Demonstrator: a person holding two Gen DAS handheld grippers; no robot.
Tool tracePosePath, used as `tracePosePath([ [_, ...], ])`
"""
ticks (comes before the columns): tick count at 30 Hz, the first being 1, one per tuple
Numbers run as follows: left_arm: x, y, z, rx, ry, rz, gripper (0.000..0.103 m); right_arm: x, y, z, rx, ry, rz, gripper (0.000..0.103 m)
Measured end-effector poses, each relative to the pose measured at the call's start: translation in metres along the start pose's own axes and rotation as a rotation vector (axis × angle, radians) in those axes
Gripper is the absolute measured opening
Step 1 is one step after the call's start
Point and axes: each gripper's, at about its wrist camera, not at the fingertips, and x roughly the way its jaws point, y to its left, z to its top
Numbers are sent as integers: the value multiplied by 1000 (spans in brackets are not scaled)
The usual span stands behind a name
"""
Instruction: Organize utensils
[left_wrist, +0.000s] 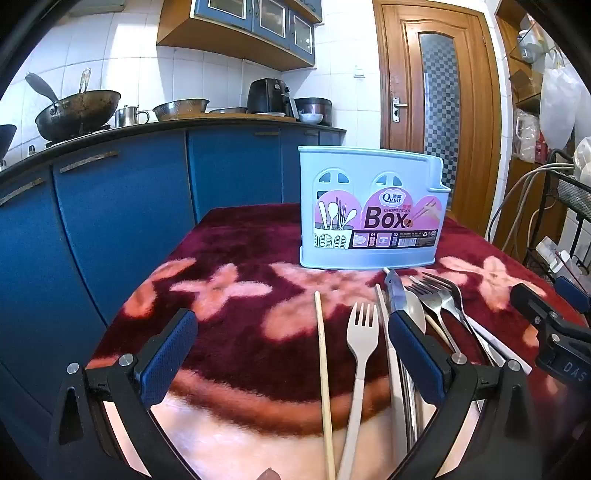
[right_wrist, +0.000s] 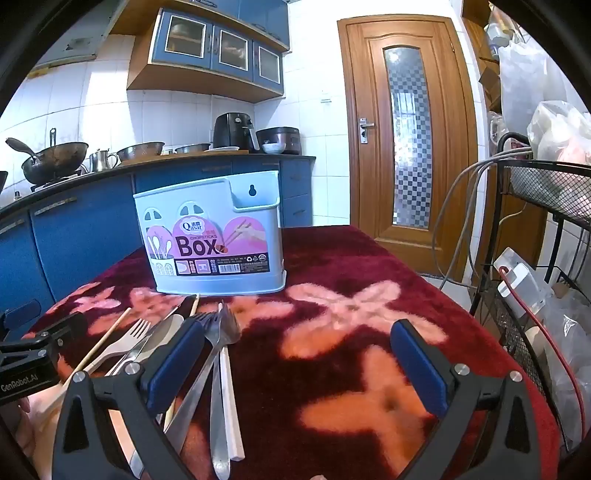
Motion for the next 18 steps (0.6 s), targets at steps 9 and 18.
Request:
tracePosePath([
  [9, 0, 0, 0, 6, 5, 0, 103, 0, 0, 0, 10, -4, 4, 103],
  [18, -1, 0, 1, 6, 1, 2, 103, 0, 0, 0, 10, -5, 4, 103],
])
